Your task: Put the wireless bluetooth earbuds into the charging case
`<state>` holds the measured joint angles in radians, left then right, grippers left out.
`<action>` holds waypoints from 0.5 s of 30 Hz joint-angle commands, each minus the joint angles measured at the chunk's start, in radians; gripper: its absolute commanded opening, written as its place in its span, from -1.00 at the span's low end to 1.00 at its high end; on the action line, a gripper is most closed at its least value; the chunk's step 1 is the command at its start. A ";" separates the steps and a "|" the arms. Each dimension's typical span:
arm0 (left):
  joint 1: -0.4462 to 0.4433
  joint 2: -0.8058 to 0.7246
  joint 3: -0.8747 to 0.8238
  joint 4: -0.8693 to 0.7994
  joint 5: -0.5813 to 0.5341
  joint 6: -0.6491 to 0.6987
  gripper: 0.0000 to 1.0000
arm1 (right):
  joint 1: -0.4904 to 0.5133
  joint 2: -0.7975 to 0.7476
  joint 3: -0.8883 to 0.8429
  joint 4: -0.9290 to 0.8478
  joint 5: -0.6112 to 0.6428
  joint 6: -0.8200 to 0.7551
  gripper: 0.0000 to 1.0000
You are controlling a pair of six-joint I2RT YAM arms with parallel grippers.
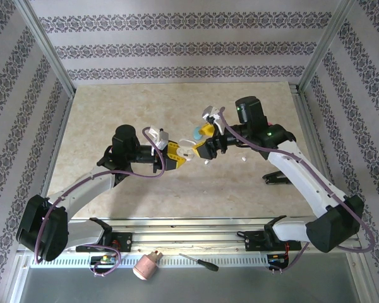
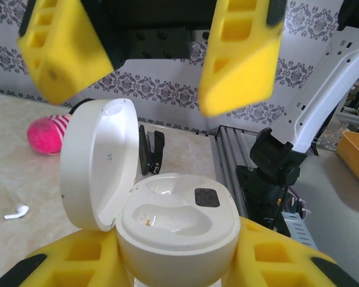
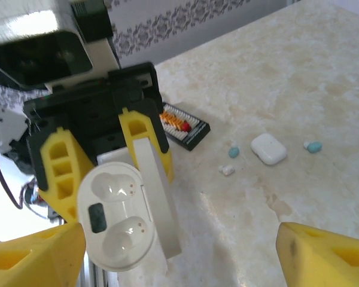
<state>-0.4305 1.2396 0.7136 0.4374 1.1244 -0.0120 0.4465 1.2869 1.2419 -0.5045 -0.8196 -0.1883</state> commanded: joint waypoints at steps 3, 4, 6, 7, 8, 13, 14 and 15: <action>0.003 0.029 0.007 0.076 -0.013 -0.004 -0.47 | -0.080 -0.089 -0.065 0.189 -0.115 0.184 0.66; 0.007 0.030 0.006 0.074 -0.021 0.004 -0.47 | -0.100 -0.108 -0.094 0.241 -0.136 0.222 0.66; 0.012 0.033 0.009 0.073 -0.036 0.012 -0.47 | -0.141 -0.139 -0.128 0.292 -0.154 0.270 0.66; 0.015 0.034 0.012 0.073 -0.045 0.014 -0.48 | -0.159 -0.152 -0.134 0.292 -0.146 0.279 0.66; 0.016 0.034 0.014 0.074 -0.055 0.018 -0.48 | -0.178 -0.160 -0.138 0.288 -0.134 0.288 0.66; 0.018 0.050 0.038 0.074 -0.086 0.033 -0.47 | -0.269 -0.184 -0.205 0.403 -0.022 0.448 0.65; 0.018 0.052 0.044 0.075 -0.089 0.034 -0.48 | -0.284 -0.184 -0.226 0.440 0.010 0.501 0.64; 0.018 0.053 0.046 0.076 -0.090 0.036 -0.48 | -0.299 -0.183 -0.243 0.462 0.042 0.547 0.62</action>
<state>-0.4232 1.2869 0.7177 0.4580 1.0466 -0.0029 0.1780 1.1122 1.0462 -0.1669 -0.8642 0.1871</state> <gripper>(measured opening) 0.351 0.817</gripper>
